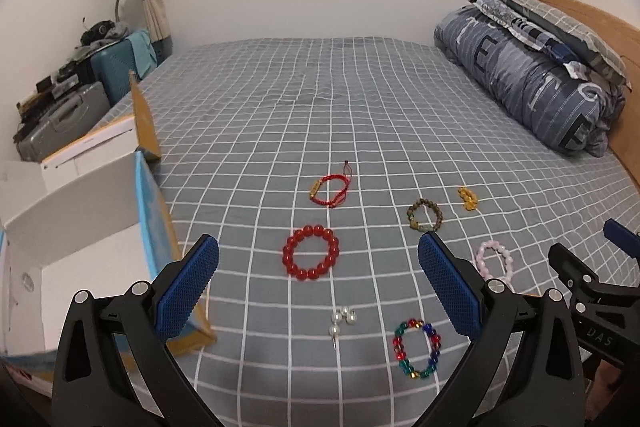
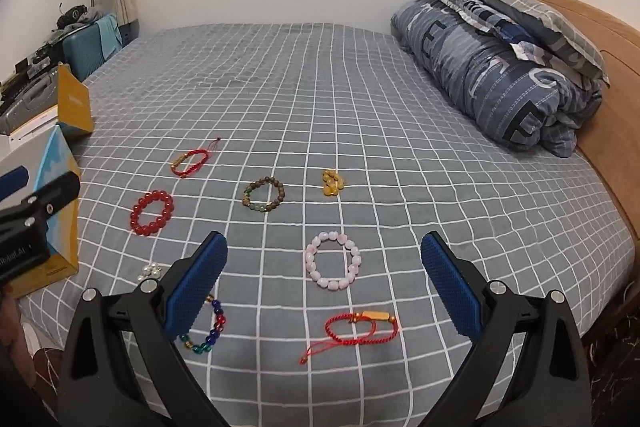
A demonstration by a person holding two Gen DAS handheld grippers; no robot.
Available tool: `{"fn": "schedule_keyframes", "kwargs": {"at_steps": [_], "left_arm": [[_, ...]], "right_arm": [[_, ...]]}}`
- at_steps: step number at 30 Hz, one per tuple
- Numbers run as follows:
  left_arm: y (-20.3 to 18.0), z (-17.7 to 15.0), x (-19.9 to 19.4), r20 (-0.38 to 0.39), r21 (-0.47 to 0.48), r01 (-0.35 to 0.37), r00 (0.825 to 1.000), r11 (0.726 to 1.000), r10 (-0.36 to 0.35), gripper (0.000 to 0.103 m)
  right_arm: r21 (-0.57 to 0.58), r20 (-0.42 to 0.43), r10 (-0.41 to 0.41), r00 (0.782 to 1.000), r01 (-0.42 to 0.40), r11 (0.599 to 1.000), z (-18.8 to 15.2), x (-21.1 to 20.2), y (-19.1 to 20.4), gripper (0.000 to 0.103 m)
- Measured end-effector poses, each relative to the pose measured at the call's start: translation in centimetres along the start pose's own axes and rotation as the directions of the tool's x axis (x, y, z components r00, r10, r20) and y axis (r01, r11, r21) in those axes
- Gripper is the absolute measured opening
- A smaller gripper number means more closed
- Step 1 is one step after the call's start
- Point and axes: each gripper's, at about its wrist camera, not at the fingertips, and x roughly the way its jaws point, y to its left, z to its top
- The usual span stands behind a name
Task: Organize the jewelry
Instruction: 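Grasp the red bead bracelet with left tool while right tool grasps pink-white bracelet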
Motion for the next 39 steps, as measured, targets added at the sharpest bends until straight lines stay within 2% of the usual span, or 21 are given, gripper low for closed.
{"fn": "schedule_keyframes", "kwargs": {"at_steps": [5,8,12,14,20,23,26,29,31,39], "left_arm": [[0.1,1.2,3.0,-0.008,0.002,0.019,1.0,1.0,-0.019,0.098],[0.1,1.5,4.9,-0.019,0.014,0.005,1.0,1.0,-0.005,0.098],[0.1,1.2,7.5,-0.038,0.027,0.0,0.999,1.0,0.001,0.098],[0.2,0.7,9.4,-0.071,0.024,0.005,0.997,1.0,-0.003,0.098],[0.5,-1.0,13.9,-0.152,0.033,0.006,0.988,0.999,-0.001,0.097],[0.8,-1.9,16.1,-0.199,0.036,0.023,0.98,0.999,-0.015,0.097],[1.3,-2.4,17.5,-0.24,0.016,0.043,0.97,0.999,-0.038,0.097],[1.2,-2.7,18.1,-0.25,0.023,0.038,0.968,0.999,-0.031,0.097],[1.0,-3.0,18.4,-0.265,0.02,0.053,0.963,0.998,-0.045,0.097],[0.5,-3.5,19.7,-0.296,0.025,0.052,0.954,0.998,-0.042,0.097]], "right_arm": [[-0.036,-0.018,-0.038,0.999,0.038,0.999,0.8,2.6,-0.1,0.094],[-0.047,-0.035,-0.05,0.998,0.048,0.998,1.1,4.5,-0.3,0.094],[-0.055,-0.064,-0.058,0.996,0.055,0.997,1.2,7.1,-0.8,0.094],[-0.045,-0.087,-0.055,0.995,0.052,0.998,1.1,8.4,-1.4,0.094],[-0.015,-0.175,-0.021,0.984,0.019,1.0,-0.5,12.7,-2.2,0.091],[0.006,-0.215,0.031,0.976,-0.03,1.0,-1.2,14.4,-2.5,0.09],[0.023,-0.248,0.058,0.967,-0.054,0.998,-1.7,15.6,-2.7,0.088],[0.022,-0.265,0.07,0.962,-0.066,0.998,-2.1,16.3,-2.6,0.087],[0.021,-0.286,0.087,0.954,-0.084,0.996,-2.4,16.8,-2.5,0.078],[0.035,-0.326,0.106,0.939,-0.1,0.994,-2.8,18.2,-2.4,0.069]]}}
